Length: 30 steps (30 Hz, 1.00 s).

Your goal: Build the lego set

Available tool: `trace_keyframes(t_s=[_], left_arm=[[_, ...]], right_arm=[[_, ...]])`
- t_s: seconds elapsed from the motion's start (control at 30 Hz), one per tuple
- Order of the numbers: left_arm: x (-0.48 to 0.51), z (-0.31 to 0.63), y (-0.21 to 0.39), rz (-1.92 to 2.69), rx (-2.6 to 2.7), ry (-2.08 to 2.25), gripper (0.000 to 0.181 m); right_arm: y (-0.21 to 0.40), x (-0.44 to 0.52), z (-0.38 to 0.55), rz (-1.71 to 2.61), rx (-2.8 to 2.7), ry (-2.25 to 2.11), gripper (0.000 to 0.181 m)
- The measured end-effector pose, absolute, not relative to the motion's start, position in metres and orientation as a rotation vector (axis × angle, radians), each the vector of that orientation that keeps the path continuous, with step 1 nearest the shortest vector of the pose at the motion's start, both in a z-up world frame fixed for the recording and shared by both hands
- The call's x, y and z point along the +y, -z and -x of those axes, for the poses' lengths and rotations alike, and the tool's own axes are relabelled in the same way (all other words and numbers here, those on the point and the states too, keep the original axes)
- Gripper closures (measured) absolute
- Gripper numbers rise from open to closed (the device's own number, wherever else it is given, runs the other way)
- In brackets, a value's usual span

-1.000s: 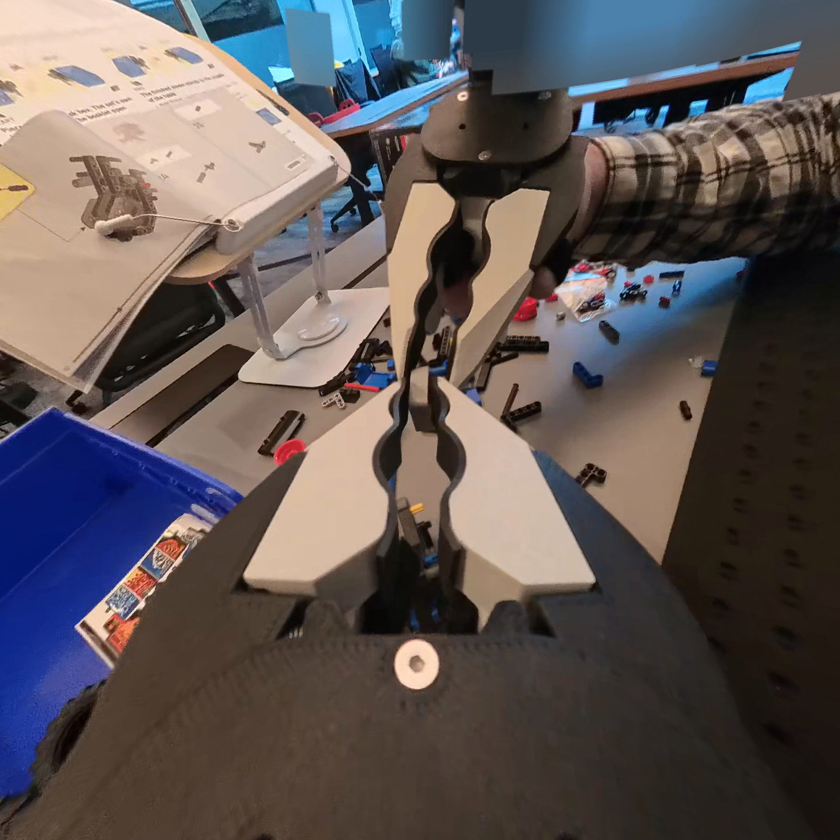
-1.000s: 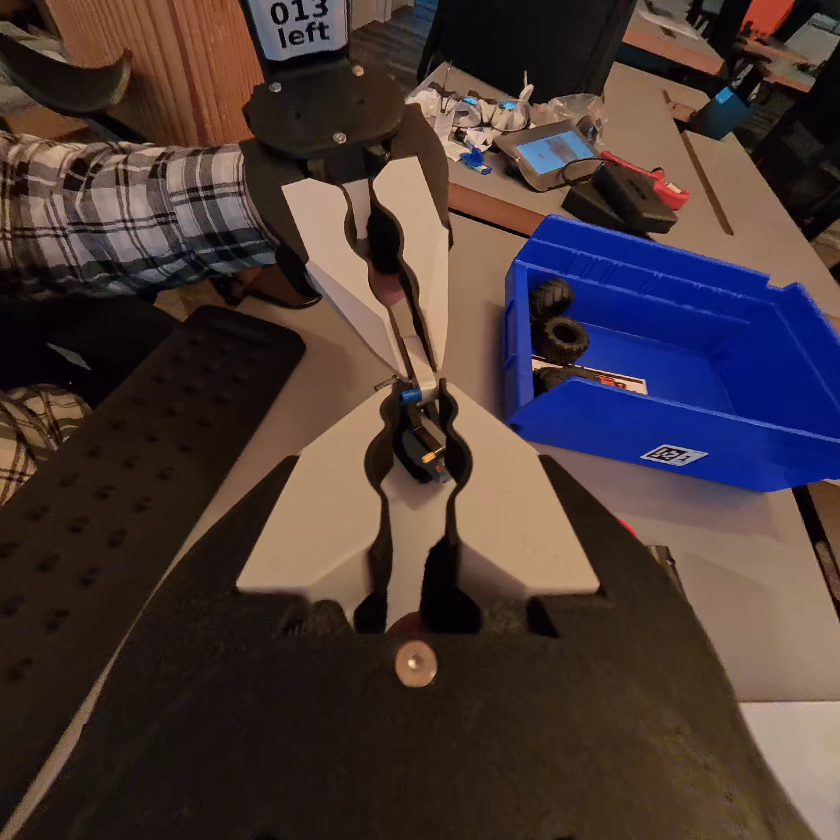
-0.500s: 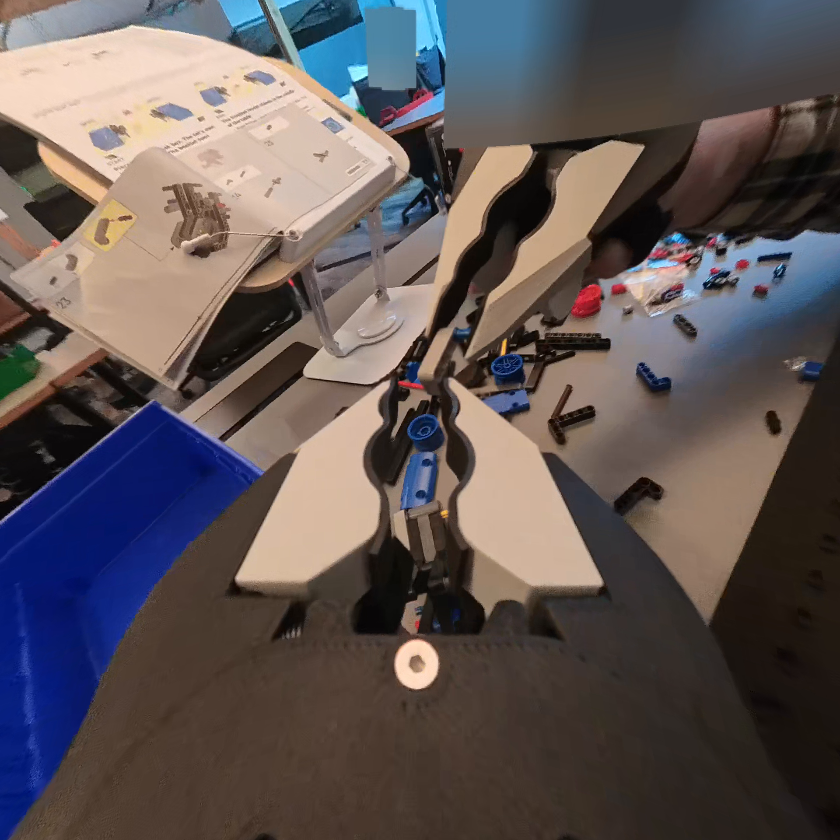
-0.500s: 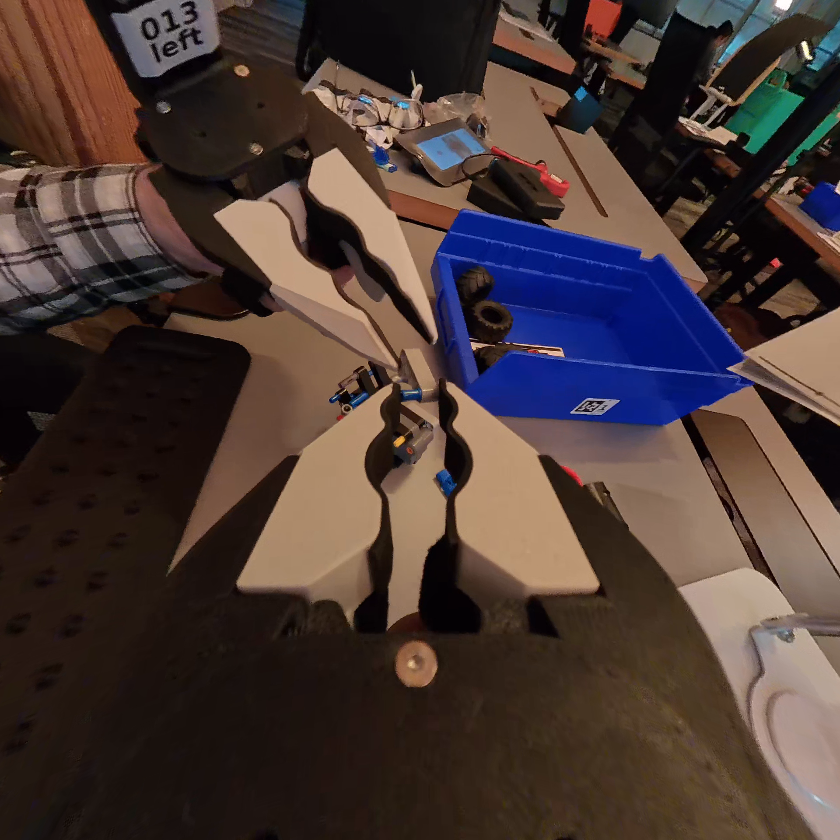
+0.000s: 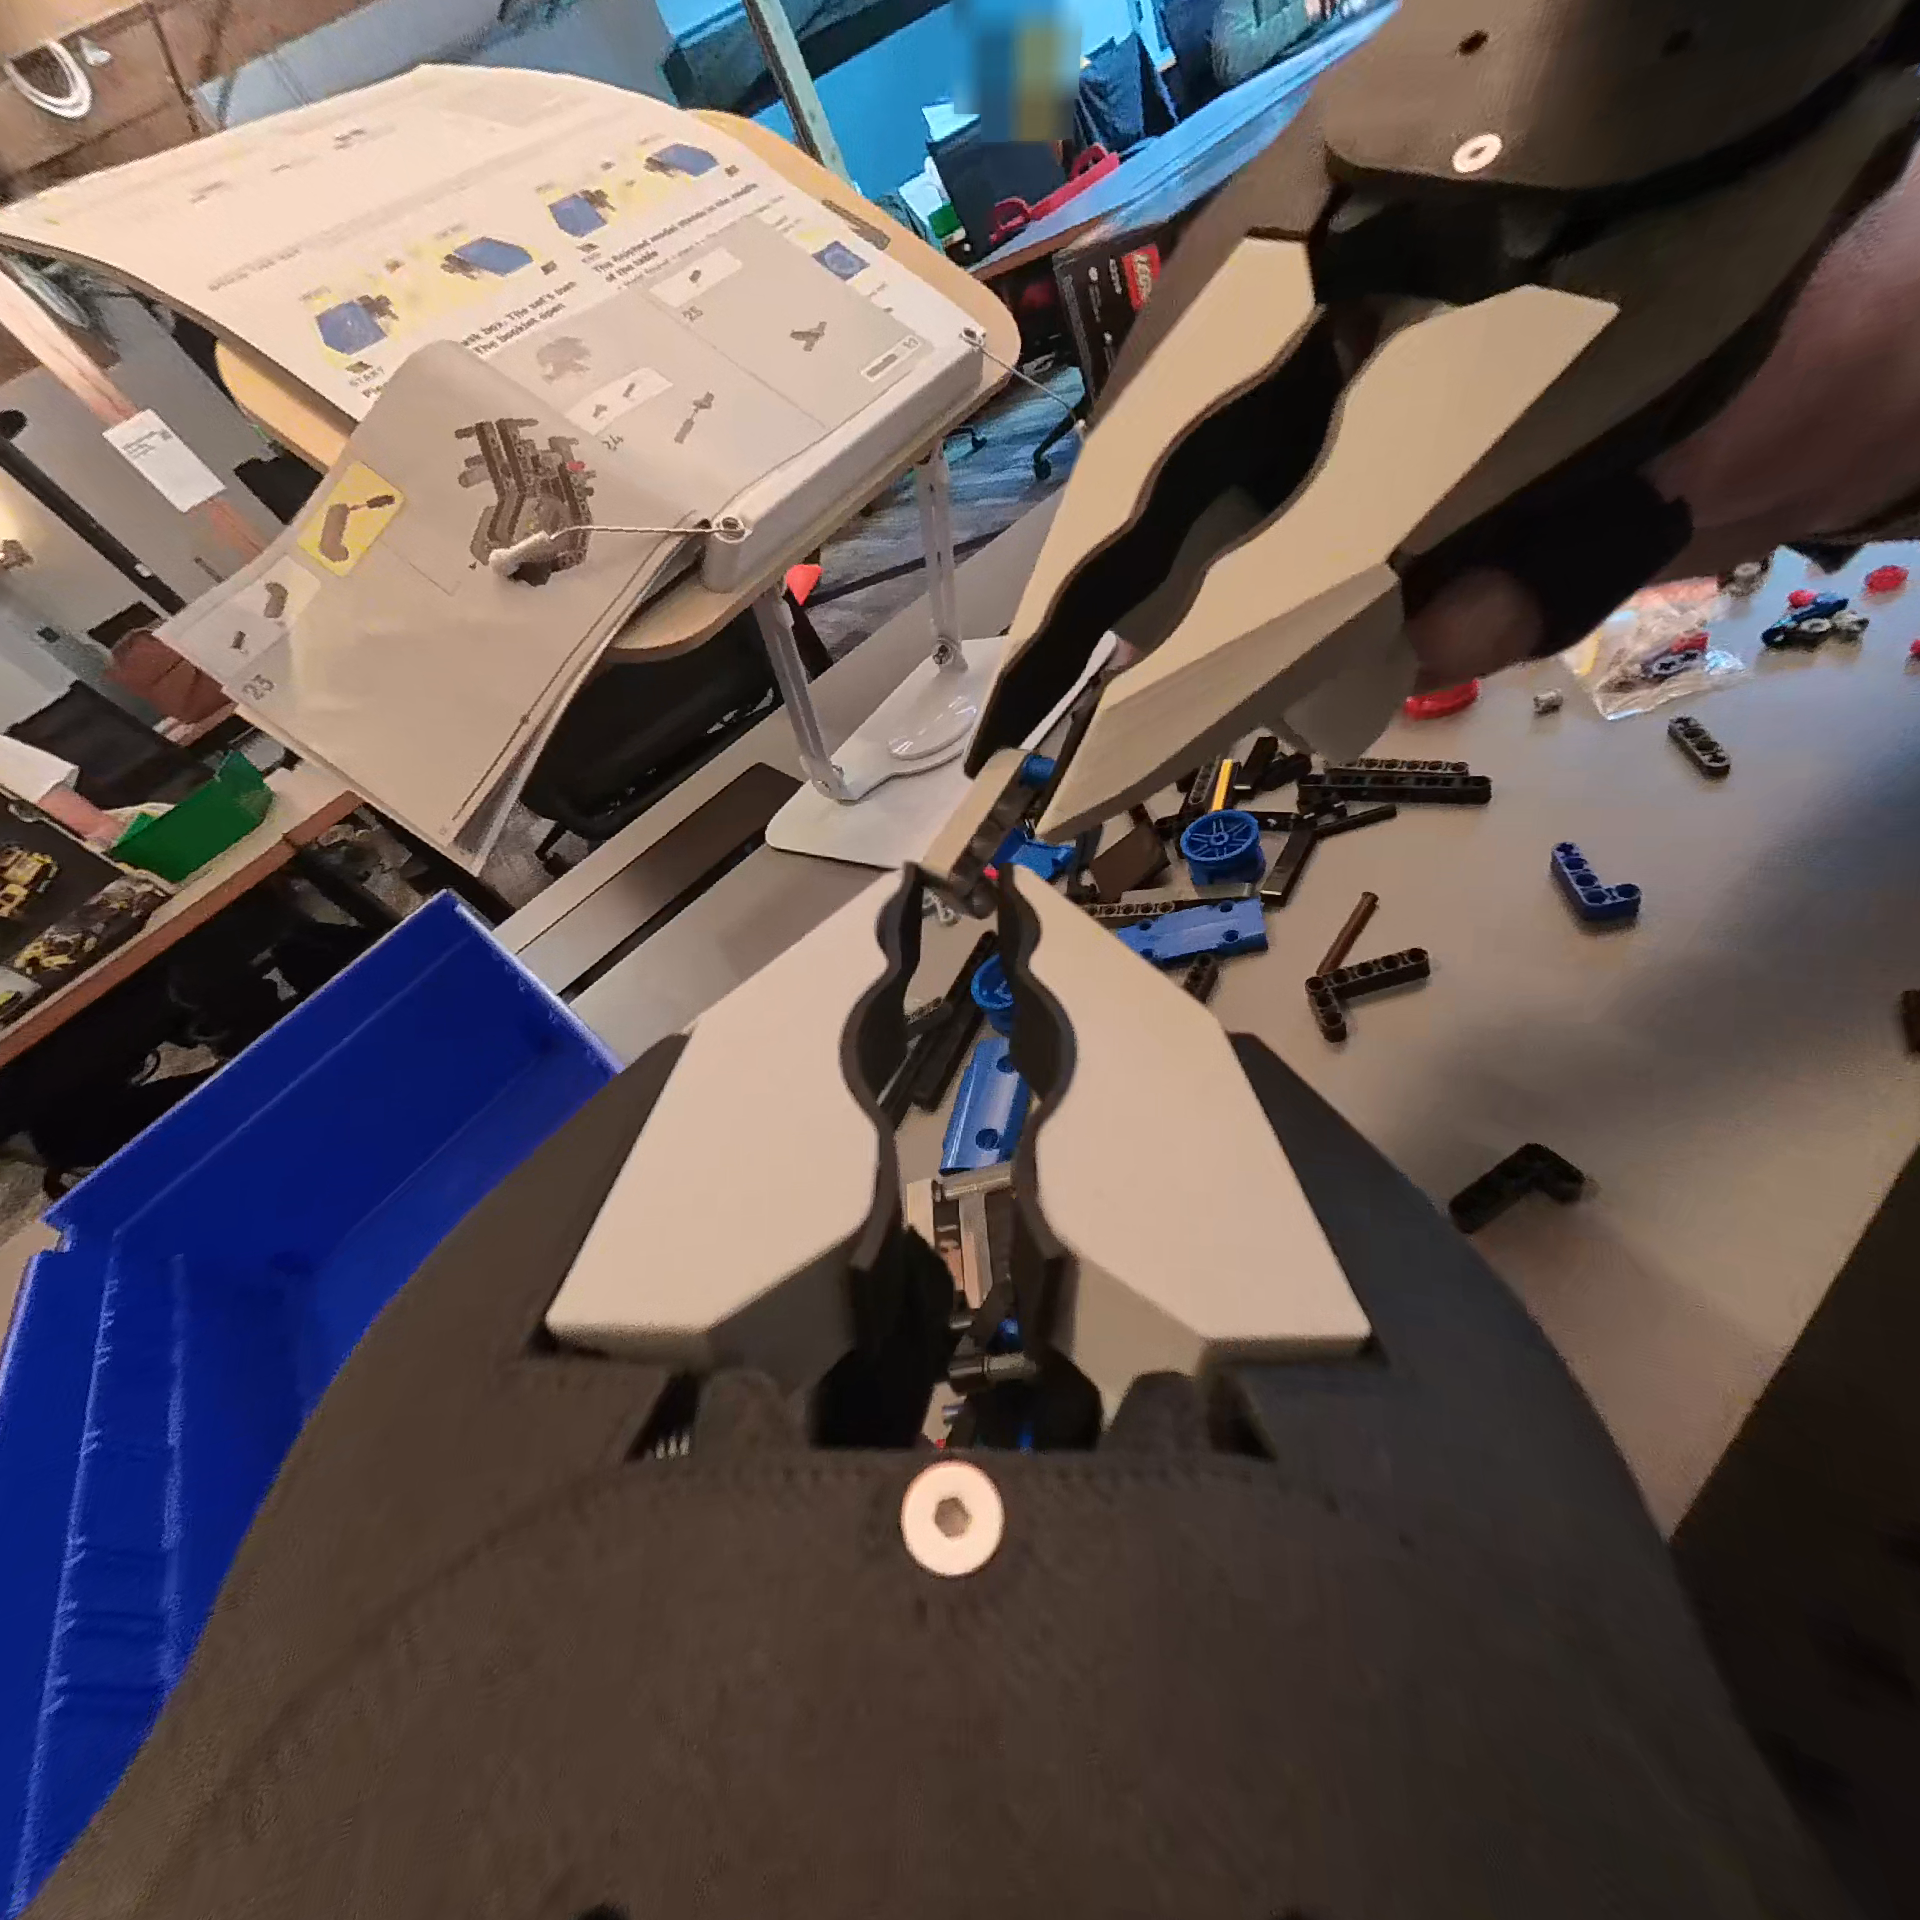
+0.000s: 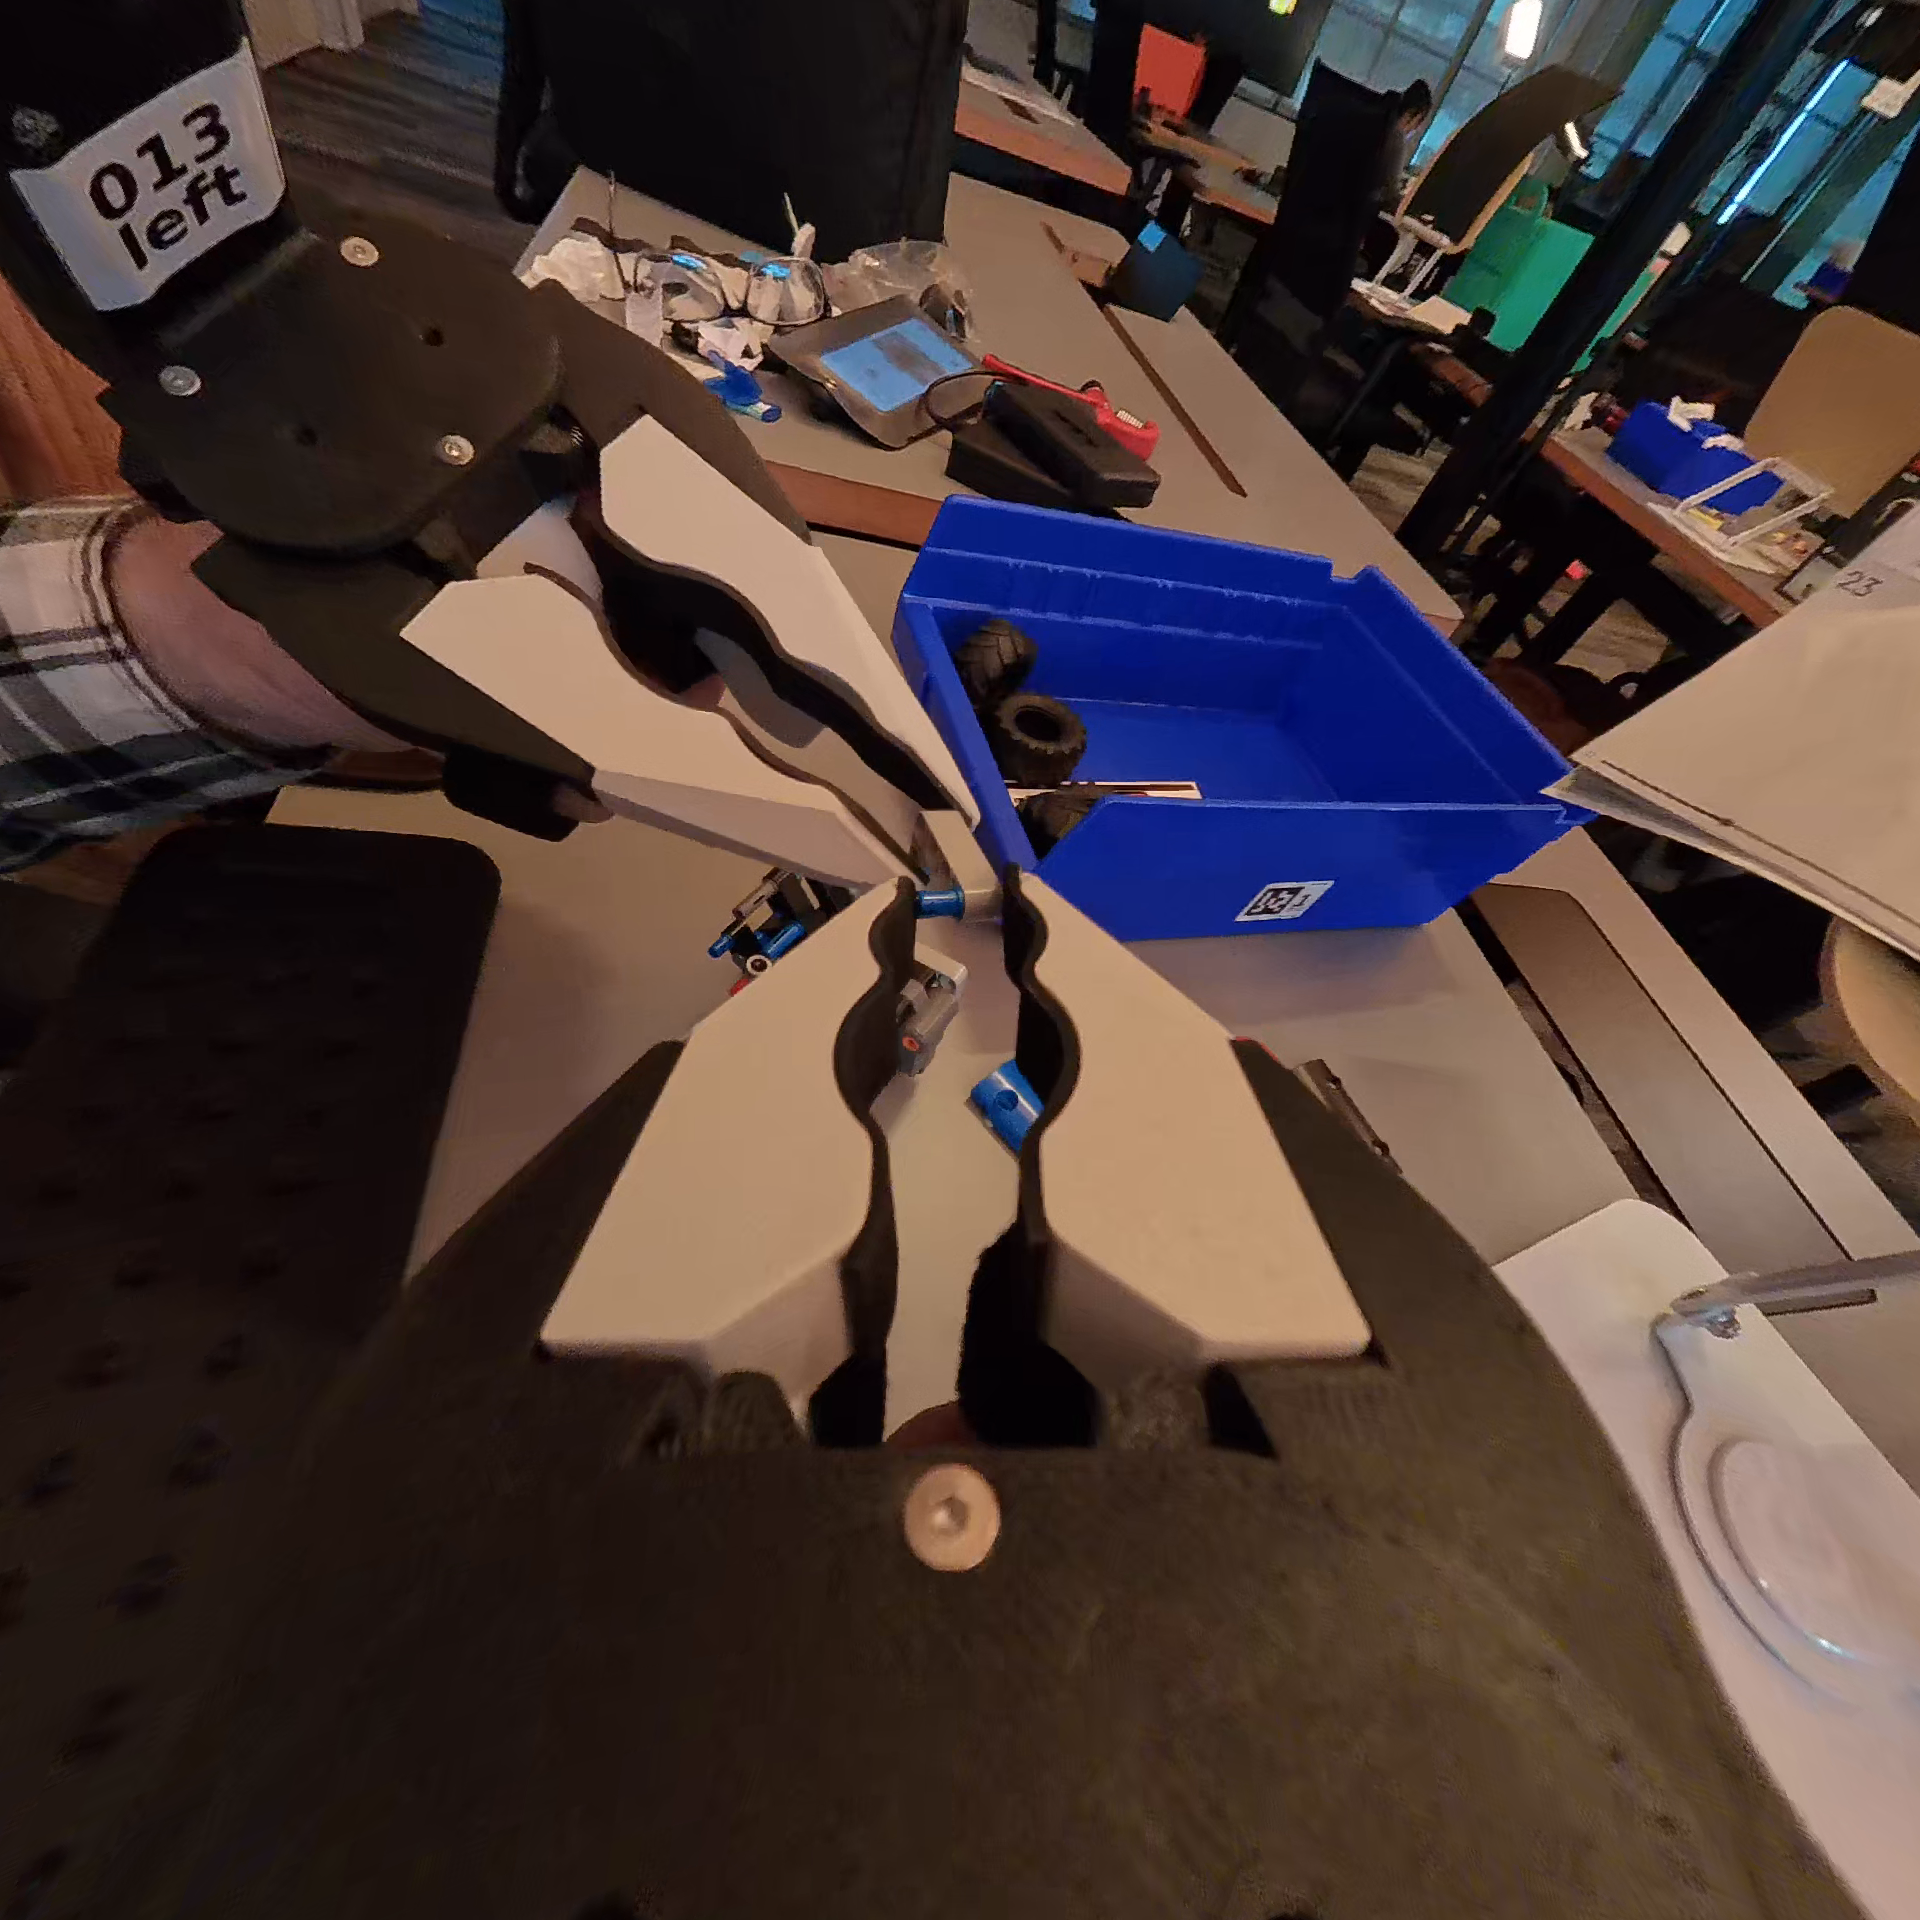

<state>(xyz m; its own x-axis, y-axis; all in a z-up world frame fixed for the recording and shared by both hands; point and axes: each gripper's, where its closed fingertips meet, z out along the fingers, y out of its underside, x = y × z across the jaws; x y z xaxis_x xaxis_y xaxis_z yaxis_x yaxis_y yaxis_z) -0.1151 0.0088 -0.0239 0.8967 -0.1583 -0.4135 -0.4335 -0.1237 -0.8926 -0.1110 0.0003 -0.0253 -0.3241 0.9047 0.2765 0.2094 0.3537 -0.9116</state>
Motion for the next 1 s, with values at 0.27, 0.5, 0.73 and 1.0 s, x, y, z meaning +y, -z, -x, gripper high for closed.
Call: trace_keyframes(t_s=[0.27, 0.5, 0.73, 1.0], left_arm=[[0.003, 0.107, 0.01, 1.596, 0.4, -0.029, 0.171], [-0.019, 0.085, -0.019, 1.417, 0.43, 0.392, 0.171], [-0.028, 0.066, -0.021, 1.386, 0.501, 0.708, 0.171], [-0.037, 0.062, -0.02, 1.342, 0.547, 0.892, 0.17]], right_arm=[[0.009, -0.017, 0.101, 0.88, -1.736, -1.148, 0.161], [-0.019, -0.029, 0.078, 0.688, -1.767, -1.384, 0.151], [-0.017, -0.044, 0.077, 0.39, -1.906, -1.168, 0.167], [-0.014, -0.059, 0.073, 0.262, -1.956, -1.096, 0.172]])
